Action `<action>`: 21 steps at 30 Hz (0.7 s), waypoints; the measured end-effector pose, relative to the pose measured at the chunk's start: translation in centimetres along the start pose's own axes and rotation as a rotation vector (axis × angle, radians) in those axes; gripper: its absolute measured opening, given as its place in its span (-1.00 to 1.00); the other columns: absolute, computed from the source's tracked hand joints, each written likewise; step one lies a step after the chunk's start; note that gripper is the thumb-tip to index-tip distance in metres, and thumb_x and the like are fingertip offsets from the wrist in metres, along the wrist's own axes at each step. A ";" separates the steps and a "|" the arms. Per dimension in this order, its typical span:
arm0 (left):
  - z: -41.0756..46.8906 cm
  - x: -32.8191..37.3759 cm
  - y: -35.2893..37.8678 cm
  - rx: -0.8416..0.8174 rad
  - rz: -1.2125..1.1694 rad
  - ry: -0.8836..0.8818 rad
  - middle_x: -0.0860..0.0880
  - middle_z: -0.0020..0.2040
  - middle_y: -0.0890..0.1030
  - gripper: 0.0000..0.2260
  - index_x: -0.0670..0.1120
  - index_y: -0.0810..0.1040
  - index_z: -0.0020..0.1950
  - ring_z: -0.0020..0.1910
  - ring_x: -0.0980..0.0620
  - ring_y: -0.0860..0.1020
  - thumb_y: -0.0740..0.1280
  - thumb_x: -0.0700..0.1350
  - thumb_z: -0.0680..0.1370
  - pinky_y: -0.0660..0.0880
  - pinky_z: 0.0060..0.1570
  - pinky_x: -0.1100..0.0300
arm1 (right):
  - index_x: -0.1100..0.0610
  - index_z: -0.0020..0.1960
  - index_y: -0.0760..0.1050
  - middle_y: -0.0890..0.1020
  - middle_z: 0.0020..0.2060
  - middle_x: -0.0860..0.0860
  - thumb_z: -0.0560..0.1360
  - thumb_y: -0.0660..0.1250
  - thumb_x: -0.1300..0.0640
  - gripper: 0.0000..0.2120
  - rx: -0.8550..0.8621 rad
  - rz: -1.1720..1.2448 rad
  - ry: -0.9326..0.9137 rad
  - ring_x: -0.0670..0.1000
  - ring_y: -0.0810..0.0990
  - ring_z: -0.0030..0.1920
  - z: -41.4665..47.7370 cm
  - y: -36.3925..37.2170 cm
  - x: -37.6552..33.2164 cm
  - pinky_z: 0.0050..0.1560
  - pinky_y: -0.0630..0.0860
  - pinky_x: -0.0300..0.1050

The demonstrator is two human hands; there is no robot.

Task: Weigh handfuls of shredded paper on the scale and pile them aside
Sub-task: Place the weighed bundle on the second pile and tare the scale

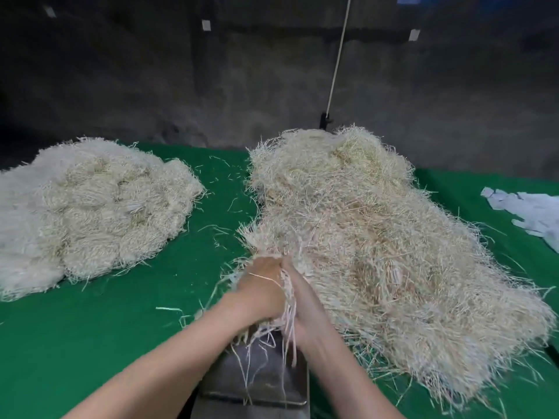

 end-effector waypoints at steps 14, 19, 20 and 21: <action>-2.3 -8.1 3.2 -0.100 -1.465 -0.107 0.16 0.54 0.04 -0.06 0.33 0.08 0.48 0.52 -0.07 0.03 0.30 0.51 0.16 -0.05 0.39 -0.35 | 0.12 0.53 0.07 0.24 0.47 0.14 0.16 0.38 -0.31 0.09 0.500 -0.476 -0.281 0.20 0.25 0.44 -2.5 -2.7 -4.7 0.39 0.23 0.16; -2.1 -3.0 6.6 -0.354 -2.130 -0.129 -0.21 0.27 0.53 -0.18 -0.03 0.48 0.35 0.23 -0.26 0.51 0.30 0.48 0.27 0.46 0.16 -0.25 | 0.16 0.51 0.01 0.31 0.42 0.13 0.34 0.43 -0.14 -0.06 0.503 -0.310 -0.439 0.17 0.29 0.41 -1.3 0.3 -3.2 0.38 0.28 0.16; -1.6 -3.4 6.0 -0.273 -2.221 -0.149 -0.23 0.21 0.58 -0.31 -0.11 0.58 0.24 0.18 -0.25 0.55 0.29 0.41 0.37 0.50 0.12 -0.17 | 0.15 0.48 0.10 0.39 0.35 0.05 0.38 0.43 -0.12 -0.16 0.487 -0.365 -0.430 0.13 0.33 0.38 -1.2 0.5 -2.3 0.34 0.36 0.07; -1.3 -3.9 5.2 -0.215 -2.293 -0.169 -0.24 0.13 0.62 -0.45 -0.17 0.66 0.10 0.11 -0.22 0.60 0.29 0.29 0.45 0.52 0.07 -0.11 | 0.10 0.37 0.28 0.51 0.19 -0.05 0.40 0.42 -0.12 -0.36 0.460 -0.459 -0.421 0.08 0.41 0.32 -1.3 0.7 -1.4 0.21 0.47 -0.11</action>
Point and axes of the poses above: each hand's wrist, its own z-axis towards the middle knuckle, its own y-axis out of the palm, x = y × z, the point moved 8 cm from there along z, towards the middle knuckle
